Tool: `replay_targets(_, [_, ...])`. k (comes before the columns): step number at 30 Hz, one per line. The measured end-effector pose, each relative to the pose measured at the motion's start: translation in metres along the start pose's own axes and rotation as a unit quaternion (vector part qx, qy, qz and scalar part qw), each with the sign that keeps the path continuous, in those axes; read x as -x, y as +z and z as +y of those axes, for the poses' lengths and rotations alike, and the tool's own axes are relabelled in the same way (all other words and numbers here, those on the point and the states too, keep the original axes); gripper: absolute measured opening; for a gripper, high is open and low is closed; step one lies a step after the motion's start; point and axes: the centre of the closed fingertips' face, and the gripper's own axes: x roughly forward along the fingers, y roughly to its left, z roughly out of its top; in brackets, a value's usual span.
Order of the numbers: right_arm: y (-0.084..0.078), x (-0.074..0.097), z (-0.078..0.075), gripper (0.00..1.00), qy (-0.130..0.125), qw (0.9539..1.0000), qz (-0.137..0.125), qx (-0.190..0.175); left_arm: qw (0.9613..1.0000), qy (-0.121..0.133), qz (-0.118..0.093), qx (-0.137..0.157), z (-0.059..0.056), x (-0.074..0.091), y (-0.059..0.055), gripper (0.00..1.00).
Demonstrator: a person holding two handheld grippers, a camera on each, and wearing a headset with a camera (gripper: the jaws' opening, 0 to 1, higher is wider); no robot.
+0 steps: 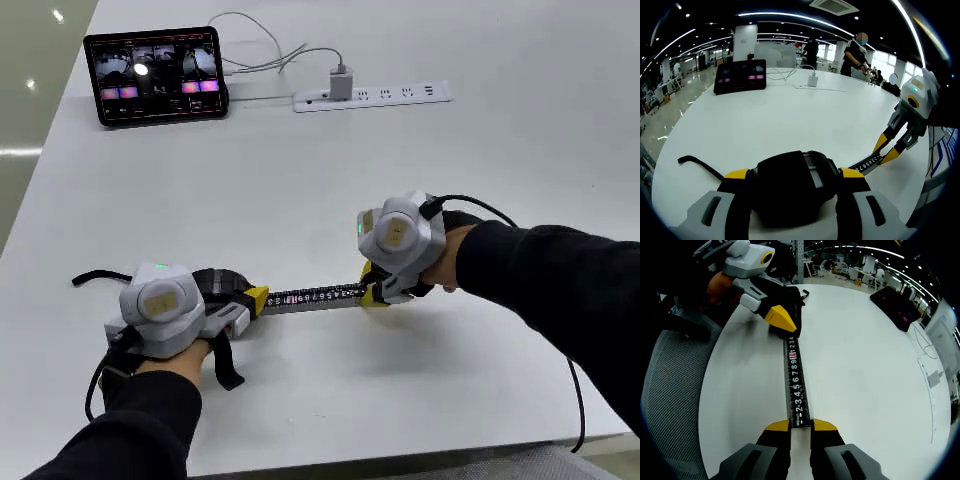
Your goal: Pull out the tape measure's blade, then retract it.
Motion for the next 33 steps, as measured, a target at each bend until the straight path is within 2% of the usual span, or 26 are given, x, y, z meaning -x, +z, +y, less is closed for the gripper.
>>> replay_targets(33, [0.0094, -0.0037, 0.0007, 0.1, 0.002, 1.0, -0.006, -0.006, 1.0, -0.002, 0.0, 0.005, 0.0006, 0.0001, 0.0001, 0.64])
